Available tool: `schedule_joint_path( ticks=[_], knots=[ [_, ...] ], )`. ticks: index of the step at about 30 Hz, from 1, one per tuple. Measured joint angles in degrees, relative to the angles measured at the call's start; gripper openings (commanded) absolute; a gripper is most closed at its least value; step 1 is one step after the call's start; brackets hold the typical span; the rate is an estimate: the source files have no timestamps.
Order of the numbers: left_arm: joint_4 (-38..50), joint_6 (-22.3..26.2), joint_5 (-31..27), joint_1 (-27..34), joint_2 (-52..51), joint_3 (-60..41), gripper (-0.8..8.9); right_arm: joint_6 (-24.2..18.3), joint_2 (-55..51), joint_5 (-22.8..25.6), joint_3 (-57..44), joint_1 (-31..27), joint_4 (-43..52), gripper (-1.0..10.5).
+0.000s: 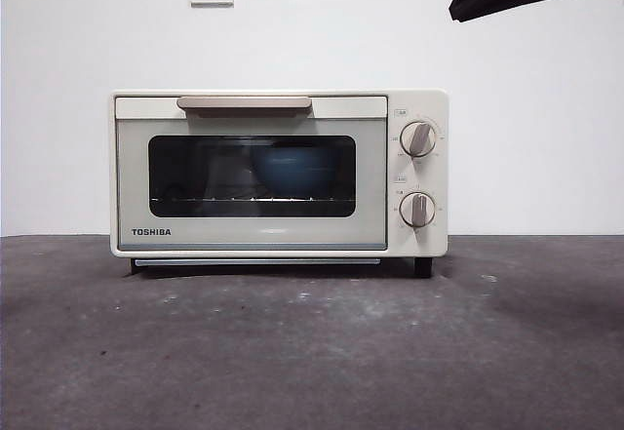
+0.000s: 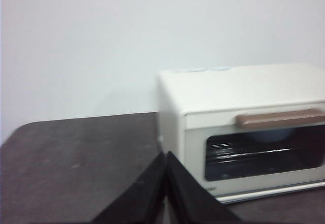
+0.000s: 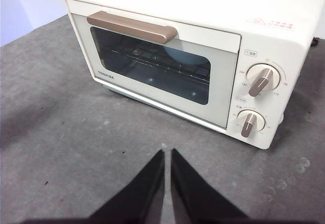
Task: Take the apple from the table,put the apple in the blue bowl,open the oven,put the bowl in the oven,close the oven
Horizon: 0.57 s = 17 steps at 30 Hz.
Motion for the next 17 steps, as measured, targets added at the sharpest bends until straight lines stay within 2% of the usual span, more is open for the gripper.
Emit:
schedule_joint_path(
  ticks=[10,17],
  knots=[
    [1.31,0.22,-0.22,0.2,-11.08,-14.88,0.07,0.0,0.0,0.0,0.0,0.0,0.0,0.0],
    [1.16,0.2,-0.22,0.2,-15.08,-20.44,0.07,0.0,0.0,0.0,0.0,0.0,0.0,0.0]
  ],
)
